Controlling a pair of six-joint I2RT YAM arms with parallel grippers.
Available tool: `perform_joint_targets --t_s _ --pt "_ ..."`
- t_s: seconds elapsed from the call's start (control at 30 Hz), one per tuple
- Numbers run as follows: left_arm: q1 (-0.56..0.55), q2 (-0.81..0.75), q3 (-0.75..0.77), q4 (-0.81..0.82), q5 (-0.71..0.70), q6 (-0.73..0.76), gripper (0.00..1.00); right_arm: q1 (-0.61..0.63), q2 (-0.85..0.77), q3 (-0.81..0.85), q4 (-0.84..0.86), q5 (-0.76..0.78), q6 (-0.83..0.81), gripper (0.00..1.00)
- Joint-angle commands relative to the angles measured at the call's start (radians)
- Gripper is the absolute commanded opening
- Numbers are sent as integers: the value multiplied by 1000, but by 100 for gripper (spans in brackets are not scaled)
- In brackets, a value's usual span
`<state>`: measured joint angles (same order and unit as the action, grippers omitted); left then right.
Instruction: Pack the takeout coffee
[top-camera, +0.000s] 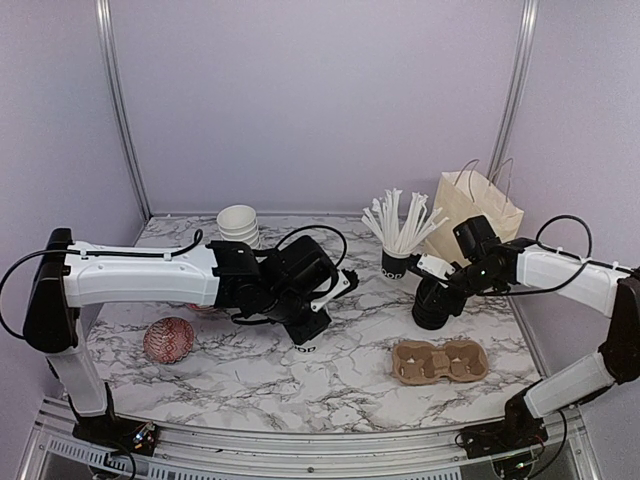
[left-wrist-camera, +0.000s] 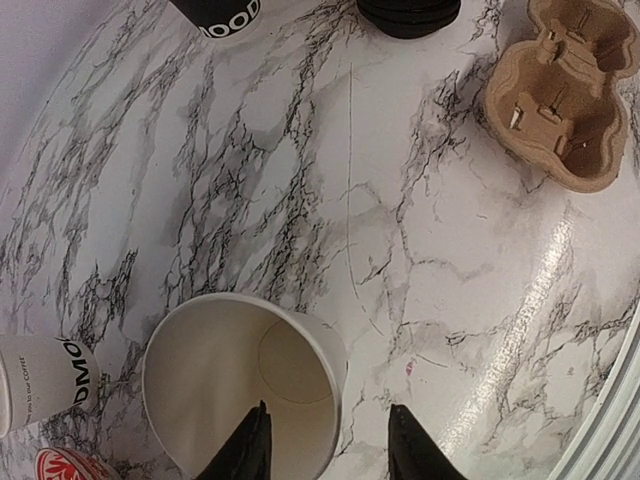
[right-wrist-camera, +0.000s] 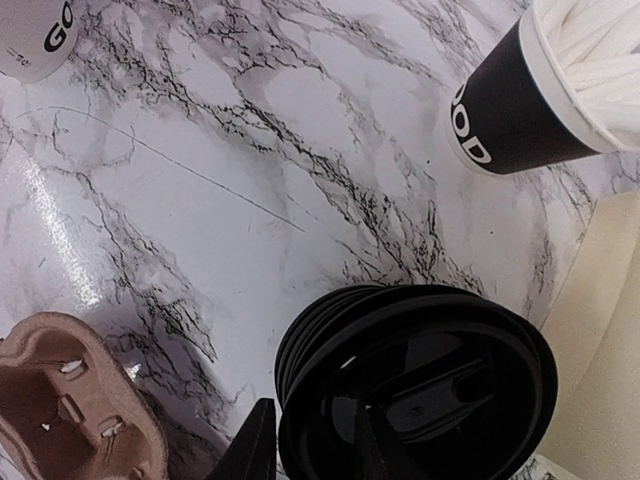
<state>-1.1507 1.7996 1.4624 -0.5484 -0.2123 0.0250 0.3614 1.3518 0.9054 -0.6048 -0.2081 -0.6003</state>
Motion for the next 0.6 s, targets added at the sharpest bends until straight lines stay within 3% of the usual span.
perform_joint_targets --t_s 0.0,0.3,0.57 --pt "5 -33 -8 5 -19 -8 41 7 13 3 28 39 21 25" --pt "5 -39 -13 2 -28 -5 42 14 33 9 16 30 19 25" --pt "5 -41 -13 2 -30 -4 42 16 16 23 12 35 29 12"
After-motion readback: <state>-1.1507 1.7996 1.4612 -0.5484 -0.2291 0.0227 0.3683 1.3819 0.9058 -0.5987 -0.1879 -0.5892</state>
